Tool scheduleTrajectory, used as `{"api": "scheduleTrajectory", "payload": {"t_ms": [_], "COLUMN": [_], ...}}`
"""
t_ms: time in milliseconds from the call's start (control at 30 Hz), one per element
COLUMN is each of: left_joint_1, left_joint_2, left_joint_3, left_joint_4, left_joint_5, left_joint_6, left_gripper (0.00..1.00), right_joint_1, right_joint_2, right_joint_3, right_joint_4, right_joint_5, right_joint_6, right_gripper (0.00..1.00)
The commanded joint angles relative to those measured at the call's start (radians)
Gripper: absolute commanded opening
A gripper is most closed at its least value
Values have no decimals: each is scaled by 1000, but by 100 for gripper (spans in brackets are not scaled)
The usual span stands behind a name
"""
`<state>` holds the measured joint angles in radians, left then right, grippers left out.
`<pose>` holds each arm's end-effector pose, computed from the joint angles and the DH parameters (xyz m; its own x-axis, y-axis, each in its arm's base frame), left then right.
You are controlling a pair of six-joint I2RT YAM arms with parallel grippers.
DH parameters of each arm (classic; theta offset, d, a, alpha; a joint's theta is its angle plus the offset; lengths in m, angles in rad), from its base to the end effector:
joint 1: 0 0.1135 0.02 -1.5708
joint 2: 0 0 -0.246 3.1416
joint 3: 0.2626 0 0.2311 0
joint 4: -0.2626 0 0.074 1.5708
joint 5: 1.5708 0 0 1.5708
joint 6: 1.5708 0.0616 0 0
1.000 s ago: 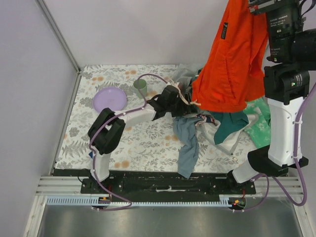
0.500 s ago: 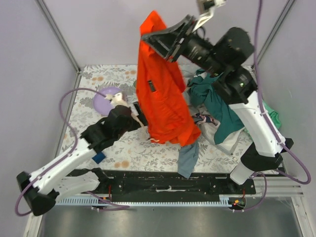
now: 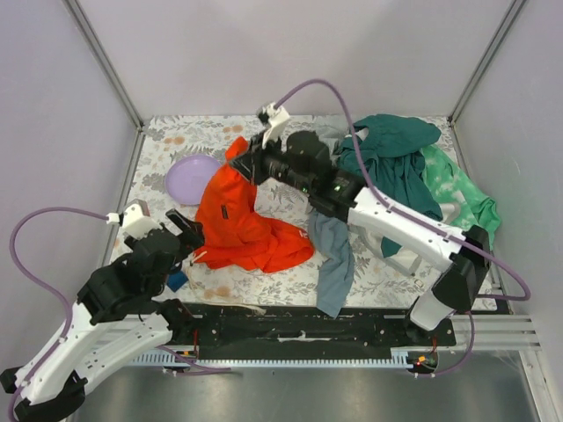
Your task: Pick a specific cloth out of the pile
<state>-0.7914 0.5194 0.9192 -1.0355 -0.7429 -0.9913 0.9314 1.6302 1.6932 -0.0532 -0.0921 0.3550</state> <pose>0.0892 -0.0310 0.3069 -0.3468 -0.5258 -0.7767 -0.2718 0.8489 -0.4534 0.2275 0.3155 0.4343 -0.2913 0.1883 -0.9379 -0.8027 0.4852 0.3467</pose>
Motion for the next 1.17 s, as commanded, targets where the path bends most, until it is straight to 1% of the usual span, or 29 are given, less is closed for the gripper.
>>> {"api": "scheduleTrajectory", "payload": {"t_ms": [0, 33, 167, 200, 233, 267, 300, 333, 367, 400, 500, 567, 667, 700, 733, 767, 833, 867, 1033, 1133], "left_joint_1": [1, 1, 1, 1, 1, 1, 1, 1, 1, 1, 0, 1, 1, 1, 1, 1, 1, 1, 1, 1], "left_joint_2": [-21, -24, -16, -15, -12, -10, -7, -4, 2, 11, 37, 48, 62, 70, 74, 82, 88, 91, 102, 100], "left_joint_3": [-9, -17, -39, -43, -54, -66, -78, -85, -89, -88, -77, -80, -91, -94, -95, -95, -98, -98, -98, -102], "left_joint_4": [-52, -51, -35, -28, -15, 0, 14, 34, 52, 66, 69, 75, 110, 118, 121, 123, 123, 127, 137, 150], "left_joint_5": [-73, -72, -72, -72, -70, -70, -62, -56, -46, -38, -42, -46, -35, -29, -23, -18, -15, -19, -26, -21], "left_joint_6": [-64, -70, -73, -78, -81, -83, -84, -83, -75, -66, -61, -60, -44, -41, -35, -35, -33, -32, -32, -27], "left_gripper": [97, 98, 98, 98, 98, 98, 98, 98, 98, 98, 99, 99, 99, 99, 99, 99, 99, 99, 99, 99], "right_joint_1": [32, 46, 127, 148, 167, 178, 181, 179, 176, 176, 165, 127, -6, -76, -124, -153, -160, -160, -161, -161], "right_joint_2": [12, 46, 242, 270, 284, 281, 258, 211, 170, 114, -42, -143, -297, -338, -386, -424, -504, -536, -656, -679], "right_joint_3": [-286, -323, -297, -271, -247, -221, -207, -207, -216, -227, -279, -334, -449, -501, -547, -608, -696, -729, -851, -871], "right_joint_4": [157, 148, -95, -164, -218, -250, -272, -272, -261, -258, -252, -254, -263, -263, -263, -263, -263, -260, -214, -179], "right_joint_5": [208, 204, 316, 369, 455, 515, 585, 629, 653, 661, 666, 643, 530, 499, 494, 532, 717, 747, 764, 709], "right_joint_6": [22, 12, -14, -28, -39, -66, -67, -48, -45, -48, -34, 16, 140, 185, 218, 243, 286, 300, 289, 251], "right_gripper": [0, 0, 0, 3, 10, 13, 20, 36, 54, 97, 98, 98, 98, 98, 98, 98, 98, 98, 98, 98]}}
